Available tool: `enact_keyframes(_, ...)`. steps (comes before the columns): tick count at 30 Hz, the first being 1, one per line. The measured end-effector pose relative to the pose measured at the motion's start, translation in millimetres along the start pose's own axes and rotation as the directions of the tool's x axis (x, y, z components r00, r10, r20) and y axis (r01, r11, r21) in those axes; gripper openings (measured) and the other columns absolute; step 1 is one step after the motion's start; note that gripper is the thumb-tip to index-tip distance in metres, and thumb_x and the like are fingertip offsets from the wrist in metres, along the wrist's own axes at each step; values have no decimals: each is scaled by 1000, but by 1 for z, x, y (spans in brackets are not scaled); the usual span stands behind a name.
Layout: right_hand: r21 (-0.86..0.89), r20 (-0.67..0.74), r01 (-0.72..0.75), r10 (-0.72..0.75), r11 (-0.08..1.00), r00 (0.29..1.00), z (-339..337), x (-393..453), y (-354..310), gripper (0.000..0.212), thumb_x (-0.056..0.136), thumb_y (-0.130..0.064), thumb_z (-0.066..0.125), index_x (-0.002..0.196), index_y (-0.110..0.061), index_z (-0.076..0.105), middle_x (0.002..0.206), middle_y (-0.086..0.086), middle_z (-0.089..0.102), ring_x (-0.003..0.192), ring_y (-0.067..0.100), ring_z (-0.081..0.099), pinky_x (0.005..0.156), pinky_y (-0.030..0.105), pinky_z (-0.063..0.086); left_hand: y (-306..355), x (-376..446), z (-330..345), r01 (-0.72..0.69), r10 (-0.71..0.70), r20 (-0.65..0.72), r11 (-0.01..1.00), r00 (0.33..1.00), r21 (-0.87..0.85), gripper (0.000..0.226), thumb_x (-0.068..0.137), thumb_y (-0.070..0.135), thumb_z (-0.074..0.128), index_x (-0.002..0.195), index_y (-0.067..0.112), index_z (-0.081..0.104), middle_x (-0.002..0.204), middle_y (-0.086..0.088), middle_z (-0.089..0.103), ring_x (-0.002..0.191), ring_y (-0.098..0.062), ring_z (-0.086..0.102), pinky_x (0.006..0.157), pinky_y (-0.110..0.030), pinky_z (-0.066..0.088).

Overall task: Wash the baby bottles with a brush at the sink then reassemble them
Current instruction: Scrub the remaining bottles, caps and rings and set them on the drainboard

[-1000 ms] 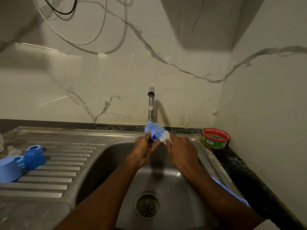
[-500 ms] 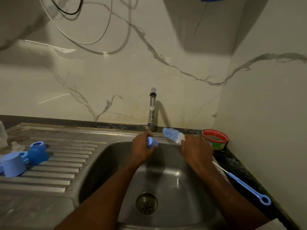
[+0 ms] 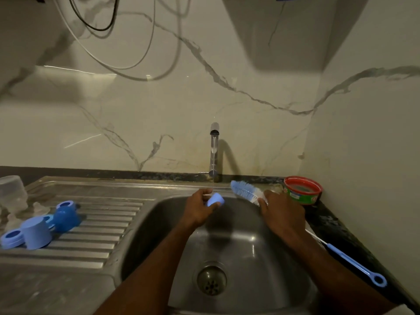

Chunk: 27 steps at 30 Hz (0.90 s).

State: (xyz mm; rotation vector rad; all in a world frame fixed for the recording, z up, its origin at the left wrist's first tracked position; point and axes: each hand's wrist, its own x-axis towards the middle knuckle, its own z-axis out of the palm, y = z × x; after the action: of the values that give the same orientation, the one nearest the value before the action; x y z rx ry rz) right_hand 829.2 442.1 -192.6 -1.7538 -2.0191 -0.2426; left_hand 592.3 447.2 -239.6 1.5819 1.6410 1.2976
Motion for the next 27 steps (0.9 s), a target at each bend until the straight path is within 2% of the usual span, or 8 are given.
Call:
enact_keyframes(7, -14, -17, 39, -40, 999, 999, 12, 3, 2, 29, 102, -47, 45, 115, -30, 65, 107, 1, 71, 97, 21, 66, 70, 32, 40, -7, 3, 2, -2, 6, -36, 993, 999, 114, 52, 88, 14, 77, 135, 11, 56, 132, -8, 62, 116, -19, 62, 99, -35, 54)
enact_keyframes(11, -19, -30, 51, -51, 999, 998, 11, 2, 1, 28, 102, -47, 45, 114, -29, 64, 106, 1, 71, 97, 23, 66, 67, 31, 35, -3, 4, 1, -103, 116, -197, 992, 974, 73, 50, 85, 14, 80, 131, 13, 61, 122, 0, 66, 106, -12, 64, 85, -18, 53)
enact_keyframes(13, -21, -25, 51, -52, 998, 998, 10, 1, 1, 29, 102, -47, 45, 117, -29, 63, 108, 2, 70, 99, 23, 65, 68, 31, 34, -5, 3, 2, -118, 137, -125, 982, 983, 147, 48, 85, 15, 80, 129, 14, 61, 120, 1, 65, 104, -11, 63, 76, -12, 51)
enact_keyframes(17, -25, -20, 56, -57, 998, 998, 9, 1, -2, 31, 102, -48, 46, 122, -31, 63, 110, 2, 70, 101, 22, 65, 70, 31, 36, -4, 3, 4, -172, 189, -93, 971, 977, 167, 48, 88, 22, 78, 131, 15, 60, 124, 0, 63, 110, -14, 62, 92, -30, 54)
enact_keyframes(19, -21, -29, 58, -59, 998, 998, 10, 2, 0, 31, 102, -48, 47, 121, -31, 64, 110, 1, 71, 101, 22, 66, 70, 31, 38, -3, 4, 3, -177, 186, -15, 955, 983, 239, 44, 89, 23, 75, 130, 17, 60, 121, 4, 57, 111, -12, 57, 94, -29, 49)
enact_keyframes(21, -30, -37, 64, -65, 997, 997, 12, 2, 1, 34, 100, -51, 48, 121, -31, 64, 108, 0, 71, 98, 22, 66, 72, 34, 47, -13, 3, 5, -162, 80, 178, 844, 981, 512, 36, 89, 30, 73, 123, 24, 61, 121, 3, 54, 114, -16, 55, 98, -33, 48)
enact_keyframes(23, -48, -30, 60, -62, 997, 998, 10, 3, 2, 36, 98, -54, 50, 122, -32, 64, 109, 0, 71, 97, 21, 67, 76, 36, 54, -14, -2, 4, -158, -7, 217, 664, 976, 731, 30, 90, 34, 70, 118, 26, 63, 122, 1, 56, 111, -18, 55, 98, -38, 49)
enact_keyframes(27, -108, 3, 110, -110, 988, 994, 6, 6, 2, 37, 97, -56, 50, 122, -32, 65, 108, -2, 70, 96, 18, 66, 69, 31, 48, -7, 5, 5, -221, 127, 185, 416, 975, 882, 35, 91, 27, 69, 126, 24, 64, 130, -5, 55, 122, -24, 50, 102, -41, 46)
